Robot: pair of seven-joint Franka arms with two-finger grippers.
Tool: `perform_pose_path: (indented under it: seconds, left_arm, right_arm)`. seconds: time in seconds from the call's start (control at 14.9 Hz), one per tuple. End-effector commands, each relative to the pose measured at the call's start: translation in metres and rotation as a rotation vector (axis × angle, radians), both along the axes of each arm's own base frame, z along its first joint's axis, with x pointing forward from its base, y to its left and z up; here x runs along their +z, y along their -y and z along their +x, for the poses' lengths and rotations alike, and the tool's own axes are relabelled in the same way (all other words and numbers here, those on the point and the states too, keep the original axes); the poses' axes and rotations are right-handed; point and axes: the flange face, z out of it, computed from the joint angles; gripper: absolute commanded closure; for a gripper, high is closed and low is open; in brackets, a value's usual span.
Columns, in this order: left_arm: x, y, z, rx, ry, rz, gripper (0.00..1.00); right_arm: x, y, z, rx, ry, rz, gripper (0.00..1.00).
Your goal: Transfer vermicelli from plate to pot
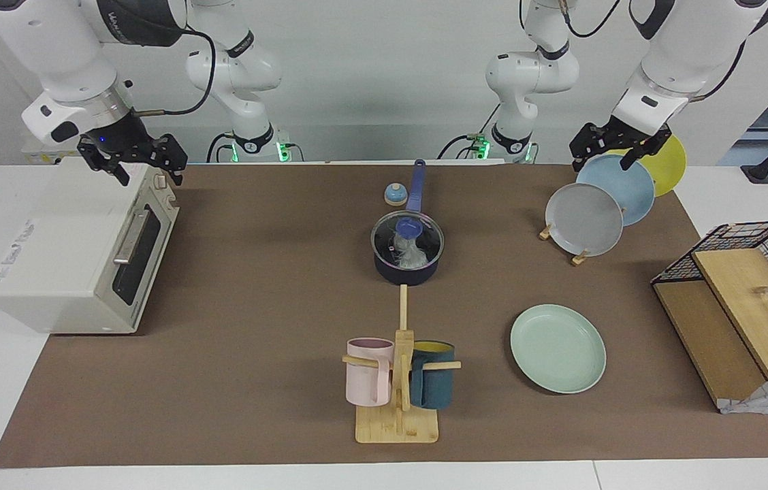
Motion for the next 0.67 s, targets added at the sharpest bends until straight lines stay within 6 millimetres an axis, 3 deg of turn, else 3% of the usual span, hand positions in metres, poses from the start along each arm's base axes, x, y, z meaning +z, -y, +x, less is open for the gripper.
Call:
perform_pose_path:
  seconds: [0.0,0.6]
  left_arm:
    - [0.009,-0.004,0.005,-0.002,0.035,-0.018,0.00]
    - [0.007,-0.003,0.008,0.001,0.065,-0.022,0.00]
  right_arm:
    - [0.009,-0.003,-0.011,0.020,0.009,0.016,0.00]
    - [0.000,-0.002,-0.012,0.023,-0.036,0.009,0.00]
